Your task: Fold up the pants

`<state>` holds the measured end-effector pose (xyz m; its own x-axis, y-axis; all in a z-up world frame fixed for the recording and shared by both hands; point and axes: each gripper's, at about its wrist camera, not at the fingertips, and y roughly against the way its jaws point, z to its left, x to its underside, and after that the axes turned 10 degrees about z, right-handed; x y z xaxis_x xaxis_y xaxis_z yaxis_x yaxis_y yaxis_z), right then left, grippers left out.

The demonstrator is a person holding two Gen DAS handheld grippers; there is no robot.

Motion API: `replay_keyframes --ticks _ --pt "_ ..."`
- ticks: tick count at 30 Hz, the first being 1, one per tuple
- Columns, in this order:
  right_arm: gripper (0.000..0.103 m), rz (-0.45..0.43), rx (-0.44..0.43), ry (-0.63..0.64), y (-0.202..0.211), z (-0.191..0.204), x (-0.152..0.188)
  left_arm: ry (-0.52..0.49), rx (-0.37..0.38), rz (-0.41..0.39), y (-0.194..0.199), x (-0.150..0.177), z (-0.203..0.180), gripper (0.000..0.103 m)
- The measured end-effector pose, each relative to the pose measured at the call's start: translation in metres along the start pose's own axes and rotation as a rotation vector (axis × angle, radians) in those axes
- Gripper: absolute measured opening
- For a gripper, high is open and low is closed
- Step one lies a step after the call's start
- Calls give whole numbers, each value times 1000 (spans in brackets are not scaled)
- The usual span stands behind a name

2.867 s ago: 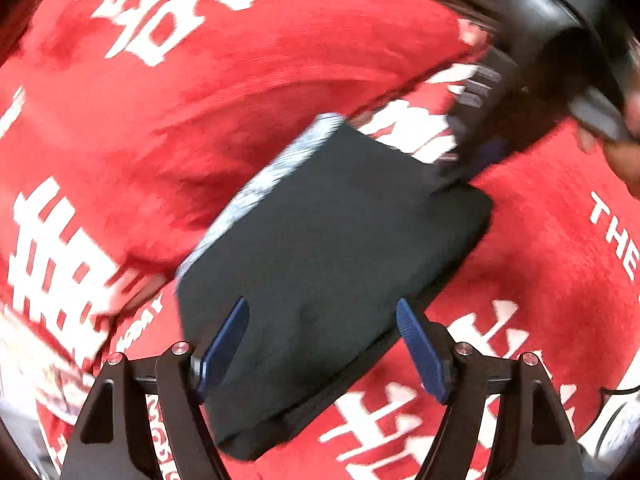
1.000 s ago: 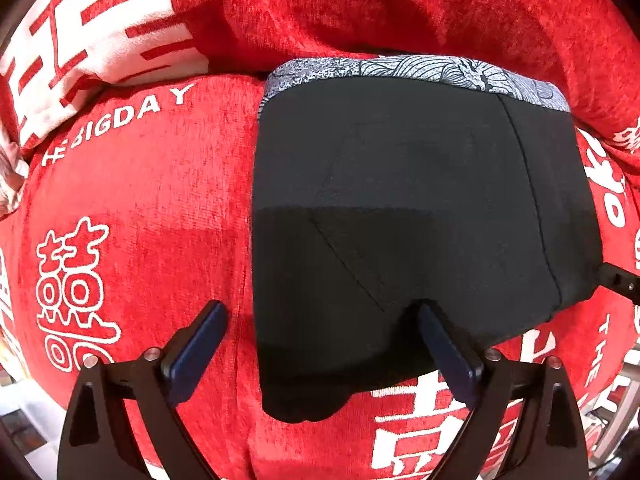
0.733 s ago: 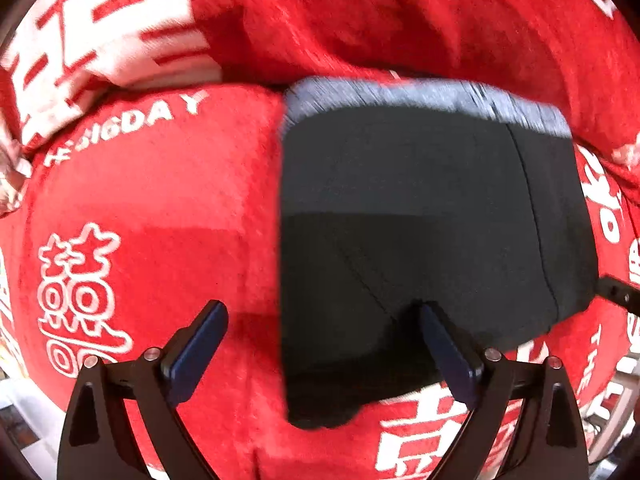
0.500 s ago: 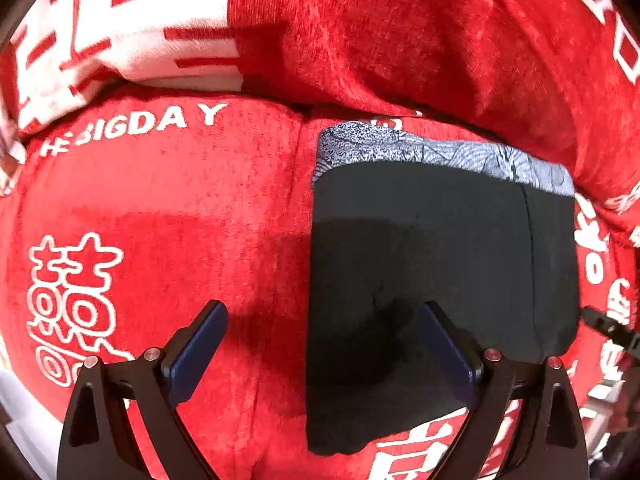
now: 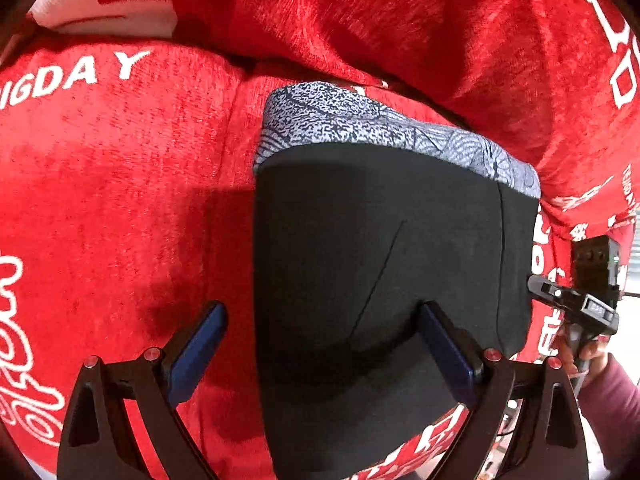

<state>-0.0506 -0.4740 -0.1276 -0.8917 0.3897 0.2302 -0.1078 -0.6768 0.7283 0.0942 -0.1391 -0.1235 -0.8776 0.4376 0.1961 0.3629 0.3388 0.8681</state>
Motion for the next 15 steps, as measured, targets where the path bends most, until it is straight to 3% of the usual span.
replay_keyframes --ticks 8,13,15 --pt "69 25 -107 26 -13 -14 -20 -42 34 -15 -22 -21 -17 97" --pt "70 9 -120 17 -18 -12 -22 -8 48 -31 -29 -21 -19 99" --pt "68 11 -107 -1 -18 -12 -22 1 49 -45 -27 -17 -21 94"
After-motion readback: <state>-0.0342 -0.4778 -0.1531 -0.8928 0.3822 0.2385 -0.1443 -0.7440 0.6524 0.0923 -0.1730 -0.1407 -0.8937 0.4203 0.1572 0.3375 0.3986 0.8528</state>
